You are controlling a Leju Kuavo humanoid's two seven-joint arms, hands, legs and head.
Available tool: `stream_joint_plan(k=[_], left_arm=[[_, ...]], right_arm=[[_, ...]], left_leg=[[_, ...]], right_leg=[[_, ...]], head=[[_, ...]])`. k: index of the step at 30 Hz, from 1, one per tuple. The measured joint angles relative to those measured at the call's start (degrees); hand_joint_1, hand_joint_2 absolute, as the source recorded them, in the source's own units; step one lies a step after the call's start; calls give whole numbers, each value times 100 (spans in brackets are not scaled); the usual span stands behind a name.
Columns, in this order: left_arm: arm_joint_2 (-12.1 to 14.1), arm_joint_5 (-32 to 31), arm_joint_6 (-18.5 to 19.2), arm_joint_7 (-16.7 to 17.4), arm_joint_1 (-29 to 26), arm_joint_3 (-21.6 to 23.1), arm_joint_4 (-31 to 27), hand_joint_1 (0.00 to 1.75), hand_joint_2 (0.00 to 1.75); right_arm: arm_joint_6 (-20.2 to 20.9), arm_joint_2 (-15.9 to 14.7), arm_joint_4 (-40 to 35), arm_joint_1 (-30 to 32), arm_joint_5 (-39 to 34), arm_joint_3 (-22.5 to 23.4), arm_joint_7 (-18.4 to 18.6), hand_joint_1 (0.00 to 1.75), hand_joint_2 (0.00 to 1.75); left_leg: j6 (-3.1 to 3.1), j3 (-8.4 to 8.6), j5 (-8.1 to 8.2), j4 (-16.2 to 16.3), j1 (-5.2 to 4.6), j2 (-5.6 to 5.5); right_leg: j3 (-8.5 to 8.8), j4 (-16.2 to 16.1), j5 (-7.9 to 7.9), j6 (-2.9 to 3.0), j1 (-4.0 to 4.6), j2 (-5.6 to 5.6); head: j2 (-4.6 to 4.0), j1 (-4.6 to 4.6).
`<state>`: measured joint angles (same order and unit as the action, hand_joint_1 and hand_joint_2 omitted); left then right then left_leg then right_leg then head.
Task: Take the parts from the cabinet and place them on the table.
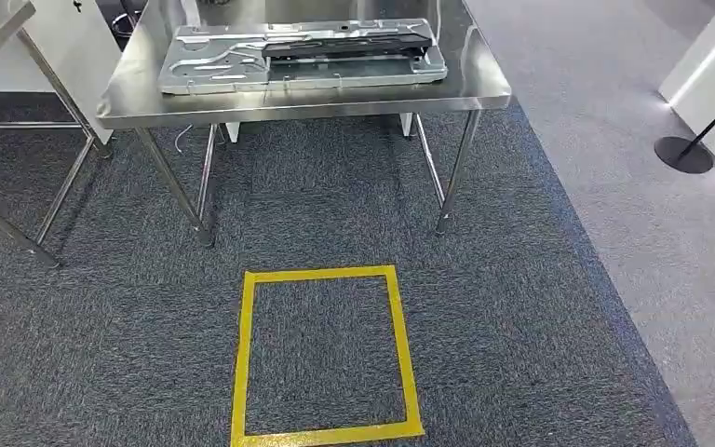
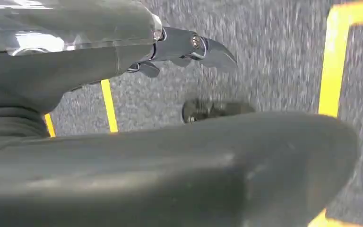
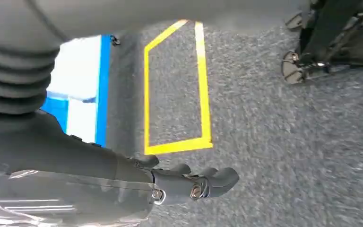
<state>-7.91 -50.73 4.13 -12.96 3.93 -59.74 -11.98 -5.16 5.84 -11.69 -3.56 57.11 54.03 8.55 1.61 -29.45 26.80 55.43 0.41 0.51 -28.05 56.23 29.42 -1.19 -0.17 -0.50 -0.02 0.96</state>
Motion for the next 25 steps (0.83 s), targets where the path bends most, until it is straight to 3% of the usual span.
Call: stream_joint_plan(k=[1,3,4,5,6,7,8,9,10,11,12,13,18,21,22,23,25], left_arm=[[0,0,-2,-2,8,0,0,0,0],[2,0,-2,0,7,0,0,0,0],[2,0,-2,0,2,0,0,0,0],[2,0,-7,11,-1,0,2,0,0],[2,2,-26,39,-3,0,2,0,0],[2,7,-44,68,-2,-2,0,0,0],[0,13,-63,98,0,-2,2,0,175],[2,20,-72,109,2,-2,2,0,175],[9,20,-81,120,7,-2,0,0,175],[11,20,-85,127,18,-2,0,0,175],[11,20,-85,127,18,-2,0,0,175],[11,17,-79,125,16,-2,0,0,175],[13,92,-76,122,6,22,0,0,175],[53,352,-96,168,-60,328,-2,0,175],[68,449,-103,192,-87,444,-4,0,0],[79,547,-103,216,-108,525,-9,0,0],[103,744,-114,258,-153,733,-35,0,0]], right_arm=[[0,0,0,4,0,2,0,0,175],[-4,2,0,5,0,4,22,0,175],[-11,4,2,14,6,5,37,0,175],[-22,7,4,25,20,4,64,0,175],[-46,7,7,42,39,4,94,0,175],[-72,4,7,50,50,4,111,0,175],[-94,4,7,46,52,4,137,0,175],[-98,4,7,42,52,4,138,0,175],[-96,13,11,33,52,4,140,0,0],[-94,24,13,25,50,4,138,0,0],[-90,28,13,22,48,7,118,0,0],[-85,31,13,25,37,11,76,0,175],[-109,26,11,39,-59,48,13,0,175],[-98,13,-20,88,-359,-193,-31,0,175],[-94,4,-33,109,-468,-274,-44,0,175],[-85,-7,-46,130,-582,-354,-57,0,0],[-70,-28,-77,174,-800,-534,-90,0,0]], left_leg=[[25,-19,-15,-14,-3,-3],[55,-62,-28,-8,-24,6],[75,-79,-32,-5,-29,11],[76,-86,-34,6,-30,10],[77,-86,-33,22,-28,5],[73,-87,-21,45,-18,0],[63,-90,-4,85,-5,-3],[30,-108,28,146,2,-5],[-7,-147,62,214,-41,-8],[-17,-170,91,259,-49,-13],[-33,-172,80,249,-66,-13],[-38,-174,78,242,-57,-14],[-94,-170,43,215,-24,-15],[-96,-169,42,213,-20,-15],[-96,-170,42,213,-19,-15],[-96,-172,42,212,-19,-15],[-97,-173,43,212,-19,-15]], right_leg=[[-149,270,202,-21,9,13],[-640,1253,687,-46,-22,29],[-848,1668,813,-75,-39,29],[-927,1815,790,-110,-64,29],[-860,1670,626,-149,-89,29],[-678,1282,371,-185,-124,28],[-405,711,79,-227,-164,26],[-143,177,-145,-275,-211,23],[-104,49,8,-280,-196,53],[-133,47,-102,-142,-181,81],[-138,56,-84,-166,-180,80],[-140,57,-67,-136,-171,79],[-153,62,-87,-98,-118,80],[-158,65,-82,-90,-114,80],[-158,66,-81,-89,-114,80],[-158,67,-81,-88,-114,80],[-159,67,-80,-88,-114,80]], head=[[0,0],[0,-2],[0,0],[0,0],[0,-2],[0,0],[0,0],[0,0],[0,-2],[0,0],[0,0],[0,0],[0,0],[0,0],[0,0],[0,0],[0,0]])
